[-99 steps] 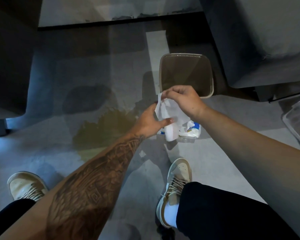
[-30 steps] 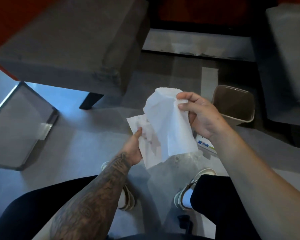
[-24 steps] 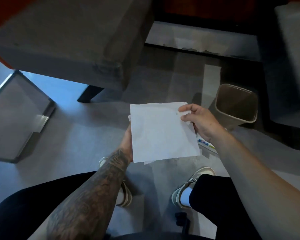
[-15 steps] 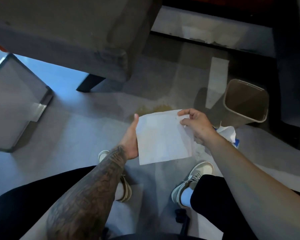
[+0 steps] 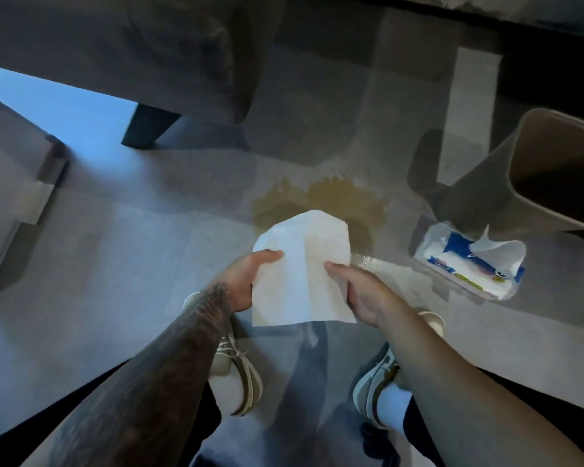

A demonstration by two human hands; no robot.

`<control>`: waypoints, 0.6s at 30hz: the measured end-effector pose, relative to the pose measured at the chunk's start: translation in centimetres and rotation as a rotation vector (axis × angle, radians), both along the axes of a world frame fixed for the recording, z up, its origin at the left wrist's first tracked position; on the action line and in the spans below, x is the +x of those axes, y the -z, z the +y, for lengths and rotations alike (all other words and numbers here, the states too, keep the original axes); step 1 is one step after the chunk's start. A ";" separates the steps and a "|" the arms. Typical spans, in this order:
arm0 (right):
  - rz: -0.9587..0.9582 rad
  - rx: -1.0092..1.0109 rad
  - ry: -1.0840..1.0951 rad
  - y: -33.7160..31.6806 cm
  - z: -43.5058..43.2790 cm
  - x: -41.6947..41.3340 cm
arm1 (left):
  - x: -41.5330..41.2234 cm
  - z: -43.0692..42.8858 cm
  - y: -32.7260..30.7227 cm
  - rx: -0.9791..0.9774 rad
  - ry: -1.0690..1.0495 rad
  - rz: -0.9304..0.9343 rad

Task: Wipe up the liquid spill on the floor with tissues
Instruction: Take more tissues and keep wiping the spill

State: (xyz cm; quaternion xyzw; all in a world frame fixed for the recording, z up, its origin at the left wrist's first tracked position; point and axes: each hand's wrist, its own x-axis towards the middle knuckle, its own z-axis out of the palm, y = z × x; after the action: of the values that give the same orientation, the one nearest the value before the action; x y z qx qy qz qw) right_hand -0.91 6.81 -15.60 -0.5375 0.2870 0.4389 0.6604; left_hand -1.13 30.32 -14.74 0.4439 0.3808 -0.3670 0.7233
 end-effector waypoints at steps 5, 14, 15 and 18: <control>-0.123 -0.217 -0.044 3.7 2.0 4.4 | 3.4 1.8 3.4 0.272 -0.022 -0.052; -0.379 -0.454 -0.146 9.2 7.7 13.2 | 9.6 5.1 10.2 0.813 0.091 -0.251; -0.379 -0.473 -0.170 9.8 8.1 13.8 | 10.0 5.1 10.7 0.856 0.113 -0.281; -0.361 -0.601 -0.275 11.6 9.0 14.6 | 10.5 5.1 11.9 0.915 0.148 -0.337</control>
State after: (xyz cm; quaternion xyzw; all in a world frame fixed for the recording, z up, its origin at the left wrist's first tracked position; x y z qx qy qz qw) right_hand 13.69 15.80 -27.19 -0.8096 0.2072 0.3180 0.4478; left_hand 9.37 35.44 -26.65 0.7951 0.3482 -0.1358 0.4777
